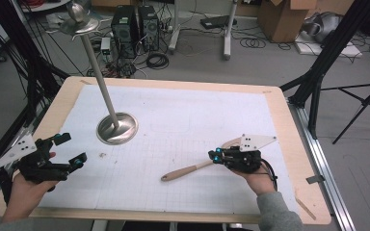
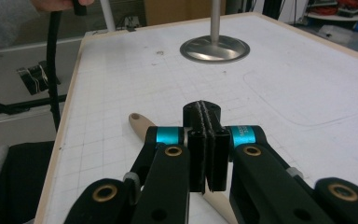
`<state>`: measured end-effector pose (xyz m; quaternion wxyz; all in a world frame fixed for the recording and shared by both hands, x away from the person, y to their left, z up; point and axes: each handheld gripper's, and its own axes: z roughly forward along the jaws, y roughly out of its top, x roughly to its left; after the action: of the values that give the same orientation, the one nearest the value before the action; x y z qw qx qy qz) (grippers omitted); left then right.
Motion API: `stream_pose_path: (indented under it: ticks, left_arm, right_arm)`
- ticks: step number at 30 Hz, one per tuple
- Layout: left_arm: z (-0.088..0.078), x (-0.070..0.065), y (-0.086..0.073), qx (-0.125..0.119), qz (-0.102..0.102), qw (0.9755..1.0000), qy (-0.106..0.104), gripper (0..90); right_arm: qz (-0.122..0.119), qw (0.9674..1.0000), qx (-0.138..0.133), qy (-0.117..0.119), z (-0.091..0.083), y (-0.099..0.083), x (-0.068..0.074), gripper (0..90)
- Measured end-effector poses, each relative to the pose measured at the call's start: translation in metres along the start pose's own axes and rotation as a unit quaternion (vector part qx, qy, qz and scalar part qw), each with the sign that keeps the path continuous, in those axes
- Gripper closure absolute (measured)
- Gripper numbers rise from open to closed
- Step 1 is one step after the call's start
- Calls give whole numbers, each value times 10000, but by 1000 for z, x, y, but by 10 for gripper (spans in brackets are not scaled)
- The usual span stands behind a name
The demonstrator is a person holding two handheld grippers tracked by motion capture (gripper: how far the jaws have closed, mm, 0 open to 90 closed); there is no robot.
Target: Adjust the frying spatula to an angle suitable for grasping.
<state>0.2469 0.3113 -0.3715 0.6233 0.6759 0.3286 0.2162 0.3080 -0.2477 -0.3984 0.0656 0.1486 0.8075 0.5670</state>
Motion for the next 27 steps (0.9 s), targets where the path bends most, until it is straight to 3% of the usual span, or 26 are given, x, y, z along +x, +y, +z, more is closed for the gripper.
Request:
stream_pose_path:
  ticks: [11,19,27]
  left_arm:
    - [-2,0,-2,46,-7,10000,29,19]
    - [-3,0,-4,59,-32,10000,52,19]
    - [-2,-1,-5,158,-1,9999,42,19]
  right_arm:
    - [122,9993,305,-183,14,-6,-5,897]
    - [351,9965,657,-377,24,-13,-9,898]
    - [358,9935,969,-478,34,-18,-12,898]
